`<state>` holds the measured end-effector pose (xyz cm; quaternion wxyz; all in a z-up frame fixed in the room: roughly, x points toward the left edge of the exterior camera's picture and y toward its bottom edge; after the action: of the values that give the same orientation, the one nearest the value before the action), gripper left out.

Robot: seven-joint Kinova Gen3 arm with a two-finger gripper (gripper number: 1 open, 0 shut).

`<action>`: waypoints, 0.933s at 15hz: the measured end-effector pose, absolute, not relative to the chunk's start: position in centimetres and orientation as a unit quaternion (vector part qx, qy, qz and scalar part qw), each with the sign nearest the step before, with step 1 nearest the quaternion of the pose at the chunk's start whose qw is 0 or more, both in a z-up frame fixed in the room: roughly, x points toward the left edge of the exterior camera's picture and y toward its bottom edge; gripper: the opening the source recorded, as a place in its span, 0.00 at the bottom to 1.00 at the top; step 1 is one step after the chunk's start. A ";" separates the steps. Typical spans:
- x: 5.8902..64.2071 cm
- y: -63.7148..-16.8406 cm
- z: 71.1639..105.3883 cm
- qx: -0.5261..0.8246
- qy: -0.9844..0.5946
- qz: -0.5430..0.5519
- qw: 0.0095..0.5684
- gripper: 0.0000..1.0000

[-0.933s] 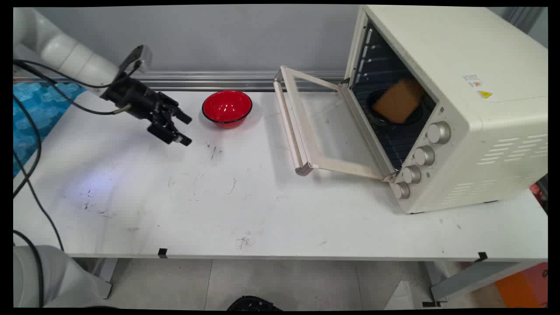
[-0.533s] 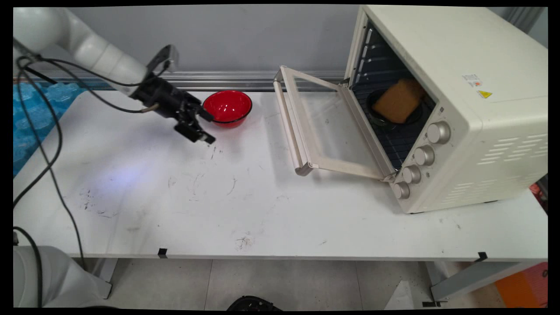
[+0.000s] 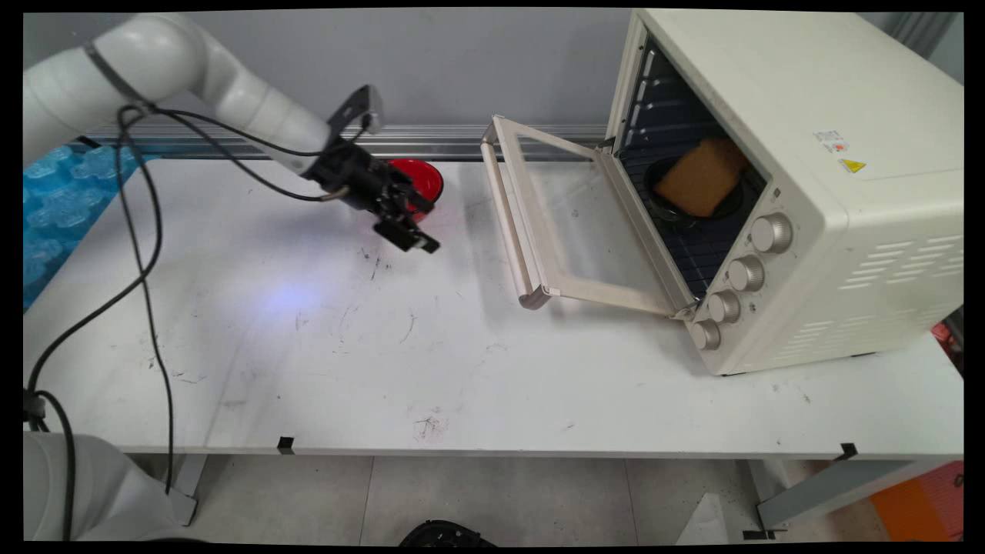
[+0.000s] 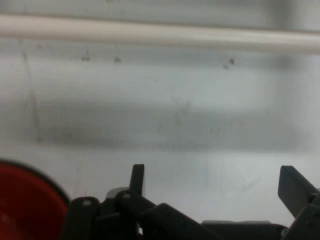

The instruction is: Close the oven

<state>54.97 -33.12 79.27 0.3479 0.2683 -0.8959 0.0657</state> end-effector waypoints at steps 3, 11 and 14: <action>52.8 -34.6 78.1 0.262 -0.895 0.069 0.354 1.00; 48.6 -37.6 74.9 0.244 -0.895 0.078 0.364 0.00; 47.4 -38.6 73.8 0.233 -0.897 0.082 0.366 0.00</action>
<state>47.38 -38.57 73.76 0.3656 0.2334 -0.8973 0.0822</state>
